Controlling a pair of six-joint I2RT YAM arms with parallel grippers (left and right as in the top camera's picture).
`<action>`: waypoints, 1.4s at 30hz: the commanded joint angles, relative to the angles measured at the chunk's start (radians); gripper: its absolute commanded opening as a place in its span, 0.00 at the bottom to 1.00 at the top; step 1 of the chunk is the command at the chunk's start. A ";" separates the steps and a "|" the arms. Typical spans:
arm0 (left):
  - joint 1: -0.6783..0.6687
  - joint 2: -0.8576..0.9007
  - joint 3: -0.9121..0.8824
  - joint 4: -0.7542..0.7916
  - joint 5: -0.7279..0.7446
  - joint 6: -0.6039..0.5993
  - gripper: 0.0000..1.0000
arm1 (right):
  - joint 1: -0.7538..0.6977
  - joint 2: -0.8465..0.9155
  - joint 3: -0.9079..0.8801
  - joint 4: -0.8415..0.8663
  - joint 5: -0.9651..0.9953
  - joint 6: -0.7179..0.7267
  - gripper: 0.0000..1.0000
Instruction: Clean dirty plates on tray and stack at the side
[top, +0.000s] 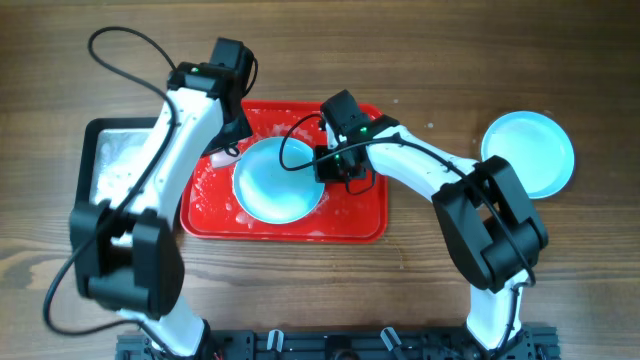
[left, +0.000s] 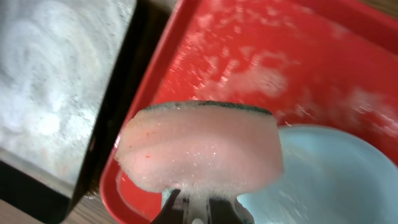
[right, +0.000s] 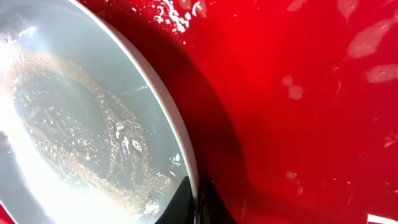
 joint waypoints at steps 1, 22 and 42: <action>0.010 -0.048 0.018 -0.042 0.137 0.049 0.04 | -0.019 -0.066 -0.006 -0.032 0.144 -0.036 0.04; 0.035 -0.043 -0.217 0.215 0.151 0.040 0.04 | 0.365 -0.453 -0.007 -0.138 1.600 -0.192 0.04; 0.035 -0.043 -0.224 0.228 0.155 0.040 0.06 | 0.405 -0.373 -0.010 0.013 1.768 -0.505 0.04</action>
